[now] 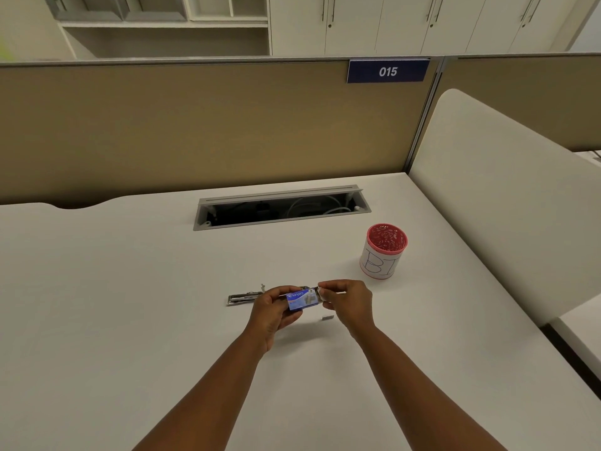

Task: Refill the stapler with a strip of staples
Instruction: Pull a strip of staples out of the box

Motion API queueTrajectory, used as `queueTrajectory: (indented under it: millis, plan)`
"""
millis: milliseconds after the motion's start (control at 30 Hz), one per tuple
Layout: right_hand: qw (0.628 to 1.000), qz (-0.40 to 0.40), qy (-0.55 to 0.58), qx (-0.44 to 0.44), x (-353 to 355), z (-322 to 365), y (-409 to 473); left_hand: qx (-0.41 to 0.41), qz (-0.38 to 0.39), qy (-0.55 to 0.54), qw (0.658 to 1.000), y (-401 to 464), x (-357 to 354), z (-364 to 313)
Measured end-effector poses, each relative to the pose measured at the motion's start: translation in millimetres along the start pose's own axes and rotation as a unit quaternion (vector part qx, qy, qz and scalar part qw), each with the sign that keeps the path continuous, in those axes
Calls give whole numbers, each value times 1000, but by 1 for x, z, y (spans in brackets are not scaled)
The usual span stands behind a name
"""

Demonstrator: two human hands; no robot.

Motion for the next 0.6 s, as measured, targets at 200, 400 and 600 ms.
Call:
queueTrajectory:
  millis: [200,400,600]
  plan:
    - [994,-52,-96,29,0,9,-7,2,-4,1,1000,1,-2,1]
    - [997,-47,-53,12,0,7,-7,16,10,-38,999,1,-3,4]
    - [999,-53,-8,6,0,4,-5,17,9,-61,998,4,-4,3]
Point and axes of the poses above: each hand's wrist, its own y-axis towards the middle knuckle, its own x-axis out of the back of the hand, z = x × y, the point moved 7 cm from there along y, towards the middle knuckle, and after that the axes turned 6 degrees about z, right-handed, at the moved point
